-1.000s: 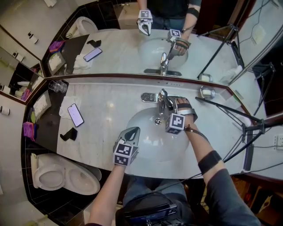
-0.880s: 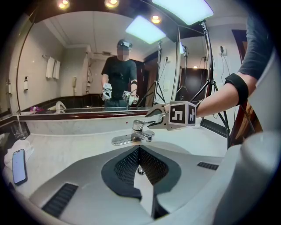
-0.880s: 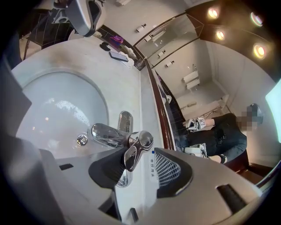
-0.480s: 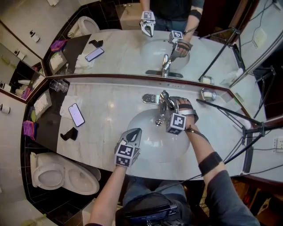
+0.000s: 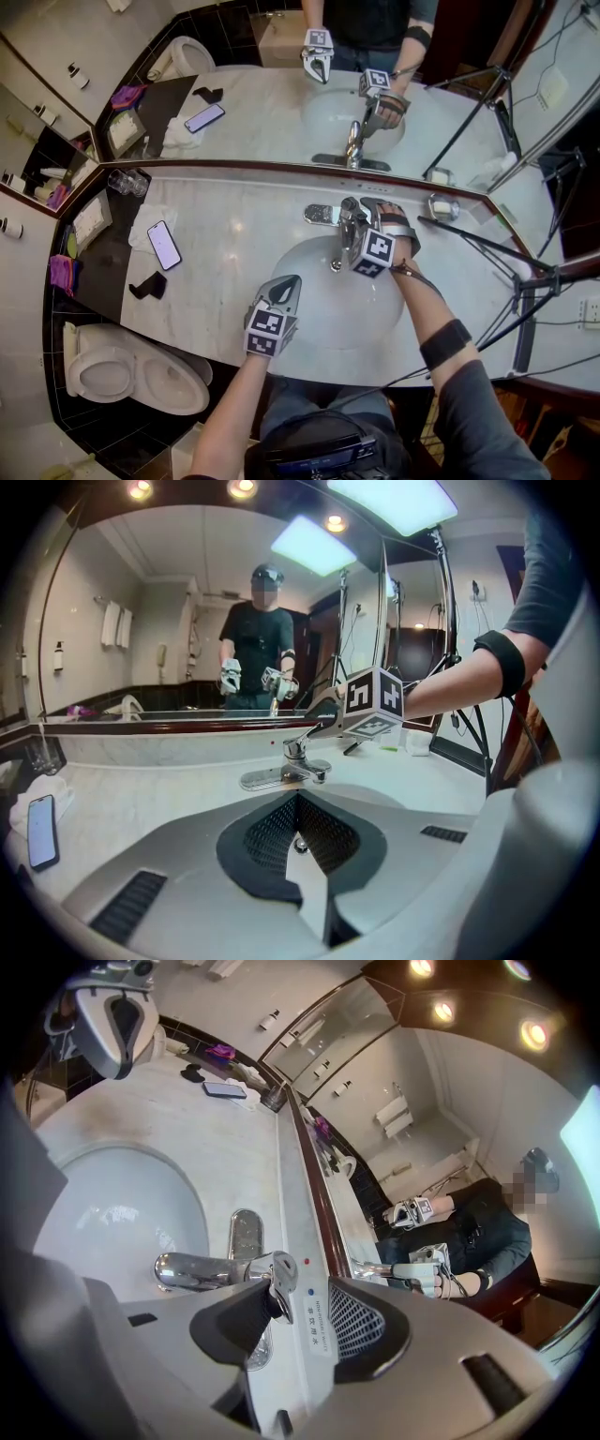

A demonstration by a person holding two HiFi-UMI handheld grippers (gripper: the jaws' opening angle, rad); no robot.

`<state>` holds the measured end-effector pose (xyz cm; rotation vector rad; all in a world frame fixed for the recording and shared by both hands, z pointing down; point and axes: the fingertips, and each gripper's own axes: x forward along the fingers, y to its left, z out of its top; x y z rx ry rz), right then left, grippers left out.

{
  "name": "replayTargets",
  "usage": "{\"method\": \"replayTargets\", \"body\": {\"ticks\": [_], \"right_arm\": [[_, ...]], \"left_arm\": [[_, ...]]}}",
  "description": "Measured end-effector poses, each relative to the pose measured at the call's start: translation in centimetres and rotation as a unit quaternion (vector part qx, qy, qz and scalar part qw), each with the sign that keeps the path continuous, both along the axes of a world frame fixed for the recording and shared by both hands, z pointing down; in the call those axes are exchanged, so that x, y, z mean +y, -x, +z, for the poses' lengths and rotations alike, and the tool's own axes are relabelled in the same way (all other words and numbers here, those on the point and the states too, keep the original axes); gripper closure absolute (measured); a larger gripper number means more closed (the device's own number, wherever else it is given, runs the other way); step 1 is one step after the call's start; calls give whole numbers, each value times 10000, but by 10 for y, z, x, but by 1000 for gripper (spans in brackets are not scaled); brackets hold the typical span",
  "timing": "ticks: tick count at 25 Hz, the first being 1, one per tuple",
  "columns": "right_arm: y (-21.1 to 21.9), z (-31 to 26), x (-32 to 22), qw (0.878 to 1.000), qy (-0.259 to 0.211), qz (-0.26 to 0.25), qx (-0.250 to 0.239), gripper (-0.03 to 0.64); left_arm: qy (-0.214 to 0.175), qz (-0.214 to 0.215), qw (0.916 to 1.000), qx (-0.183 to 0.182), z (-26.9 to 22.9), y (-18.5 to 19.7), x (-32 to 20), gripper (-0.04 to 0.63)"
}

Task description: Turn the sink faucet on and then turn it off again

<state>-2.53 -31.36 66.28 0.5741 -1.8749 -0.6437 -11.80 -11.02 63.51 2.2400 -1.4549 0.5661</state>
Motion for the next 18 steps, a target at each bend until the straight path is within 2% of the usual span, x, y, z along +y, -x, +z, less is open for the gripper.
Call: {"method": "replayTargets", "body": {"ticks": [12,18], "right_arm": [[-3,2,-4,9999,106,119,-35,411],[-15,-2,13,9997,162,167,-5,397]], "left_arm": [[-41,-124,9999,13,0,7,4,607],[-127,7,9999,-28,-18,5,3,607]]}}
